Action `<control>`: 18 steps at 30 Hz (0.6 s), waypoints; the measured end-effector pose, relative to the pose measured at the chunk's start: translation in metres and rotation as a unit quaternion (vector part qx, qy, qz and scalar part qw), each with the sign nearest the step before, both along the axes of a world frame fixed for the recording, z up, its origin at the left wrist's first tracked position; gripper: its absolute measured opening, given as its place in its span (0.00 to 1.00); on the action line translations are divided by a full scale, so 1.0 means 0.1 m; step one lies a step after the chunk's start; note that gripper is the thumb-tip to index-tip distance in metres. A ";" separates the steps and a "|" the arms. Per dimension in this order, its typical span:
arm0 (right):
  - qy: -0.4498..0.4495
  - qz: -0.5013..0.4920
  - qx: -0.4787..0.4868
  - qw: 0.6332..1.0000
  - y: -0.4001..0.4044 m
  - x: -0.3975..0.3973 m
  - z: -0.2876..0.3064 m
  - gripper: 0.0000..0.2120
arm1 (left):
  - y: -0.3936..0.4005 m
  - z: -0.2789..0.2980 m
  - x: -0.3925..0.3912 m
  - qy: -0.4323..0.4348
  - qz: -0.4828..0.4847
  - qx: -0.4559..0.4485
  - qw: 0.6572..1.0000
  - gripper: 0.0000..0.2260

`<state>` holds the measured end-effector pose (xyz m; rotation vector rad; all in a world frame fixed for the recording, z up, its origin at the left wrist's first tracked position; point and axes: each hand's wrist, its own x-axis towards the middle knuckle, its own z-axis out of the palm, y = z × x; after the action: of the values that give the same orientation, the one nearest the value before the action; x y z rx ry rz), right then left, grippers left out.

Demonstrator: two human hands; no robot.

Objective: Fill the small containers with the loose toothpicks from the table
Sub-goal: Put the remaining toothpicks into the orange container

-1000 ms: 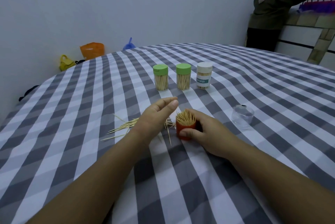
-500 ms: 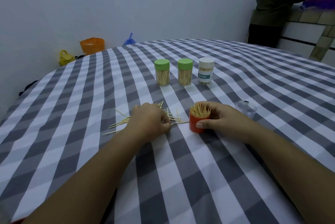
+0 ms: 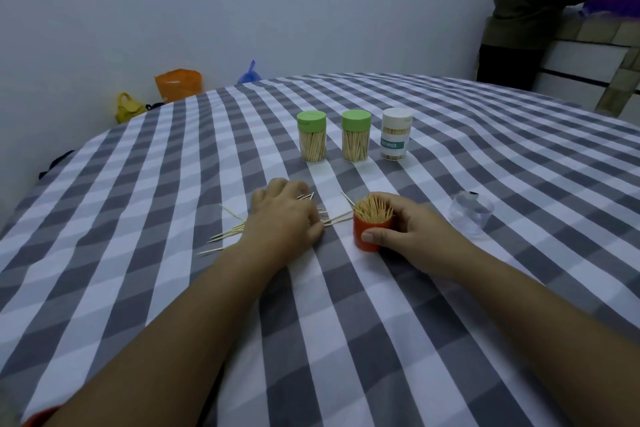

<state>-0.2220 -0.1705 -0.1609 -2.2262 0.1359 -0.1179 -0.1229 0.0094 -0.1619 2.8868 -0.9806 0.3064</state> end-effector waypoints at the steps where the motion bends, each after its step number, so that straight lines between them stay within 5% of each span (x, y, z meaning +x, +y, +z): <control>1: -0.004 -0.002 -0.006 1.000 0.04 0.00 0.00 0.30 | 0.04 0.00 0.03 0.002 0.012 -0.009 1.000 0.11; 3: -0.015 0.000 -0.009 1.000 0.09 0.00 -0.02 0.29 | 0.10 0.01 0.09 0.017 0.026 -0.036 0.999 0.12; 8: -0.029 0.007 -0.009 1.000 0.13 0.00 -0.02 0.29 | 0.18 0.00 0.21 0.142 0.087 -0.064 0.984 0.35; 18: -0.030 0.006 -0.012 0.999 0.14 -0.01 -0.02 0.29 | 0.23 0.07 0.20 0.244 0.029 -0.109 0.963 0.30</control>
<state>-0.2230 -0.1567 -0.1633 -2.2455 0.0876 -0.1811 -0.1025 0.0326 -0.1546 2.5964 -0.7226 -0.2708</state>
